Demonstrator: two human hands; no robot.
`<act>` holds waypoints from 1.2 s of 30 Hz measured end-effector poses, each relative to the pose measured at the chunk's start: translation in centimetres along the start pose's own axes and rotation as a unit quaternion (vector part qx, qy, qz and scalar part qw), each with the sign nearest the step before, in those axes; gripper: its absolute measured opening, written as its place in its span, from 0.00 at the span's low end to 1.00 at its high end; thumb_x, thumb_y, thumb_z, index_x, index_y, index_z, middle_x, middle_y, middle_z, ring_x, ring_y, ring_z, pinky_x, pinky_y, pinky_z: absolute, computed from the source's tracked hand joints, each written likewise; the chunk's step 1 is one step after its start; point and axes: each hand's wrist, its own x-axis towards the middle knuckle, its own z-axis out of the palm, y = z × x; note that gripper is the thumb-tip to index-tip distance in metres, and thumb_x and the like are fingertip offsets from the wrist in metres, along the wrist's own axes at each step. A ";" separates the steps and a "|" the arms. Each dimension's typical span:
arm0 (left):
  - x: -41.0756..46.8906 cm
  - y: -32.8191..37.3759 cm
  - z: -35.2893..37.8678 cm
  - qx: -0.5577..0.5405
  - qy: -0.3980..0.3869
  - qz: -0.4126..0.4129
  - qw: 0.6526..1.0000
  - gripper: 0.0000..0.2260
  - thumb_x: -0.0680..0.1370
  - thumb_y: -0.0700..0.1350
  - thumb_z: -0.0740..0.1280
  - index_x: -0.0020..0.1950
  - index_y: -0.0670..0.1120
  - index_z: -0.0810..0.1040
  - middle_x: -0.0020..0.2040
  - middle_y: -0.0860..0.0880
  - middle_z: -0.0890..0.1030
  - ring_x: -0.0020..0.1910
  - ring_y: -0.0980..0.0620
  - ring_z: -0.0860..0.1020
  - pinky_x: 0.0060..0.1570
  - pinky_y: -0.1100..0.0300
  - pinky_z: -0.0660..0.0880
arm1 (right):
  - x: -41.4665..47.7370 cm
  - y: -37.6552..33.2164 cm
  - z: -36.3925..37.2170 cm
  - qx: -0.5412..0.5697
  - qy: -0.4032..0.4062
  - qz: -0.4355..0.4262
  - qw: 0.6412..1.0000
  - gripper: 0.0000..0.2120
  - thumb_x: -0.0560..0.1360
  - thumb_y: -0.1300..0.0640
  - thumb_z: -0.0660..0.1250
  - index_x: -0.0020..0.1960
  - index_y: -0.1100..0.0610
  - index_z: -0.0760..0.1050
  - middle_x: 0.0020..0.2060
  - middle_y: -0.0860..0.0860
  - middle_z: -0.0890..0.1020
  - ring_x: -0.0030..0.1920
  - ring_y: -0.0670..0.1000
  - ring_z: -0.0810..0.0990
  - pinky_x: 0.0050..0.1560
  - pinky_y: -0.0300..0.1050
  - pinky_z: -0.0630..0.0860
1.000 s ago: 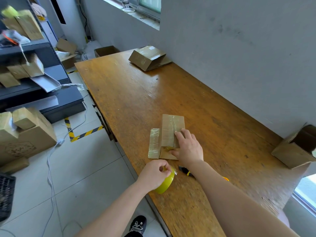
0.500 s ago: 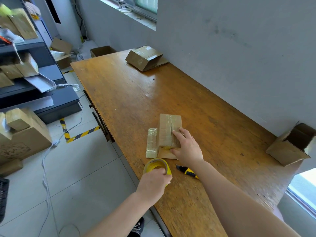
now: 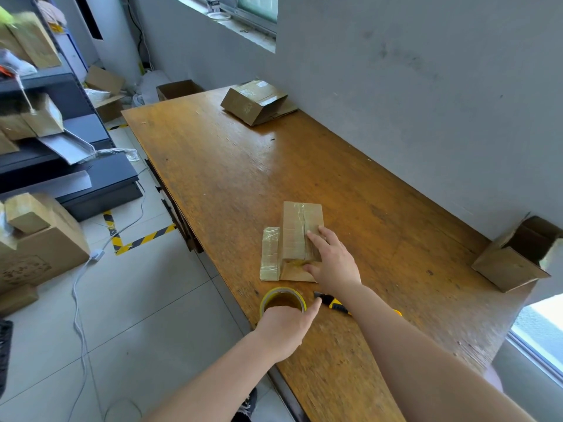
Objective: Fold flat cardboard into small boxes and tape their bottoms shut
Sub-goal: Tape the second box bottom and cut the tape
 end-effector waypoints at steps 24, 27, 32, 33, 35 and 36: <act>5.1 -5.0 -2.8 -0.029 0.245 -0.106 0.963 0.31 0.81 0.52 0.59 0.79 0.45 0.49 0.79 0.41 0.44 0.71 0.41 0.61 0.61 0.51 0.75 | -0.5 1.2 0.3 -0.052 -0.025 -0.069 0.996 0.34 0.76 0.45 0.66 0.77 0.52 0.58 0.70 0.57 0.66 0.58 0.59 0.78 0.50 0.51 0.79; 5.1 -4.8 -2.6 -0.025 0.242 -0.107 0.964 0.32 0.81 0.50 0.60 0.79 0.44 0.45 0.78 0.42 0.41 0.72 0.40 0.58 0.63 0.51 0.73 | -0.3 1.4 0.2 -0.046 -0.021 -0.065 0.997 0.35 0.73 0.44 0.69 0.75 0.51 0.61 0.69 0.56 0.67 0.57 0.57 0.78 0.50 0.48 0.79; 5.0 -4.8 -2.7 -0.024 0.235 -0.109 0.966 0.35 0.80 0.43 0.63 0.79 0.46 0.42 0.78 0.43 0.38 0.72 0.40 0.57 0.62 0.51 0.74 | -0.4 1.0 0.3 -0.029 -0.027 -0.057 0.998 0.35 0.73 0.49 0.71 0.75 0.49 0.59 0.70 0.54 0.65 0.58 0.57 0.77 0.52 0.50 0.79; 5.0 -4.9 -2.7 -0.023 0.231 -0.108 0.967 0.37 0.79 0.42 0.64 0.79 0.47 0.42 0.78 0.43 0.38 0.73 0.41 0.56 0.62 0.51 0.74 | -0.5 1.1 0.4 -0.024 -0.035 -0.054 0.998 0.36 0.73 0.52 0.71 0.76 0.48 0.56 0.70 0.54 0.64 0.58 0.57 0.78 0.52 0.50 0.79; 5.0 -5.1 -2.7 -0.047 0.223 -0.104 0.968 0.40 0.78 0.44 0.67 0.78 0.49 0.41 0.78 0.46 0.37 0.74 0.41 0.54 0.64 0.50 0.72 | -0.9 1.4 0.6 0.020 -0.062 -0.029 0.997 0.42 0.73 0.55 0.70 0.77 0.44 0.48 0.71 0.50 0.64 0.56 0.56 0.78 0.47 0.48 0.79; 5.0 -5.3 -2.8 -0.076 0.220 -0.101 0.967 0.40 0.77 0.48 0.67 0.78 0.50 0.41 0.78 0.48 0.37 0.75 0.41 0.52 0.66 0.49 0.70 | -1.3 1.3 0.8 0.069 -0.064 -0.004 0.996 0.45 0.72 0.56 0.70 0.77 0.43 0.44 0.69 0.47 0.67 0.55 0.54 0.79 0.45 0.45 0.77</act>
